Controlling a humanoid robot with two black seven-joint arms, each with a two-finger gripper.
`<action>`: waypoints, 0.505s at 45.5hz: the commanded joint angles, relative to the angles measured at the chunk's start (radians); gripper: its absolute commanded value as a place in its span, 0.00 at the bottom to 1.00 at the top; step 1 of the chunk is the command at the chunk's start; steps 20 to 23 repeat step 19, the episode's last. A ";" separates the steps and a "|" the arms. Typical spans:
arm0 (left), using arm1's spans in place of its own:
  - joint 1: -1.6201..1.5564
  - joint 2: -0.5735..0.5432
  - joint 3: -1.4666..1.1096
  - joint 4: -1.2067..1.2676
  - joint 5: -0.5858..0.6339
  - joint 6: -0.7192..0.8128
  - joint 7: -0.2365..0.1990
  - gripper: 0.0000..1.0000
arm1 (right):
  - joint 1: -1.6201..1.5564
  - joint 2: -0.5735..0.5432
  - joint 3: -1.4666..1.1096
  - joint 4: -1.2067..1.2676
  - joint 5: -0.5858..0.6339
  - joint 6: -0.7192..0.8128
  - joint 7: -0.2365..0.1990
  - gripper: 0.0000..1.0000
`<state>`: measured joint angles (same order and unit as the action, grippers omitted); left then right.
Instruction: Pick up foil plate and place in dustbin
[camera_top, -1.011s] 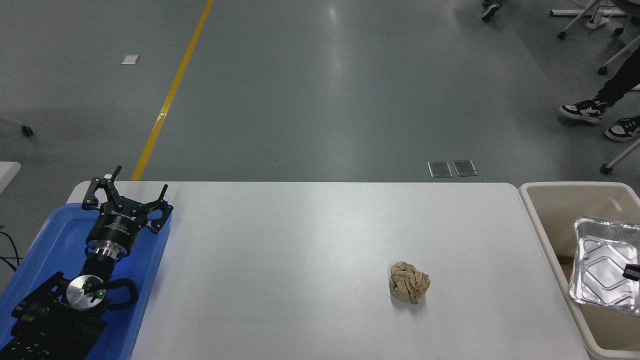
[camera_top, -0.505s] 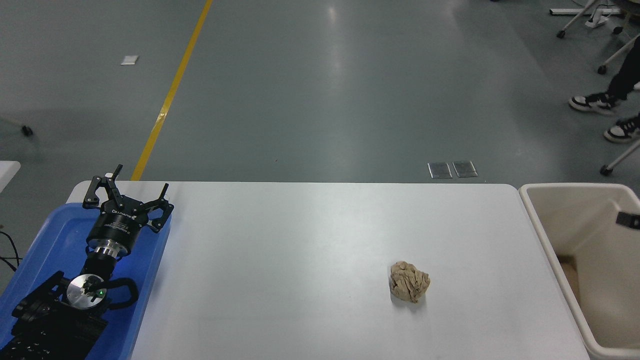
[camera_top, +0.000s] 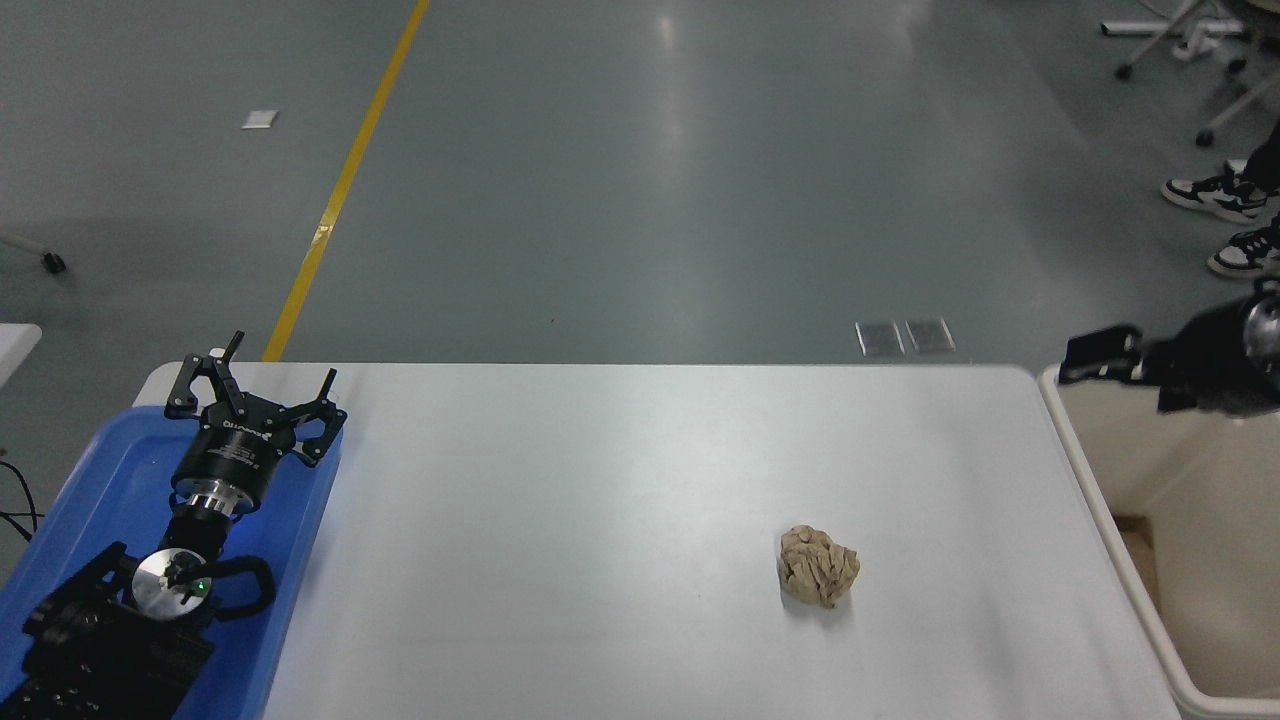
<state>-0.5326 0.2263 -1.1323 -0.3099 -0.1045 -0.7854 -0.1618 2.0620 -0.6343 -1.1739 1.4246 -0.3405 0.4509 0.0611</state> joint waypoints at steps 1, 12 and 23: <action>0.002 -0.001 -0.003 0.002 -0.001 0.000 -0.002 0.99 | 0.178 0.243 -0.062 0.125 0.116 0.166 0.000 1.00; 0.003 -0.001 -0.004 0.002 -0.001 0.000 -0.004 0.99 | 0.267 0.301 -0.053 0.178 0.163 0.200 0.002 1.00; 0.003 -0.001 -0.004 0.002 -0.001 0.000 -0.002 0.99 | 0.268 0.300 -0.050 0.180 0.164 0.198 0.002 1.00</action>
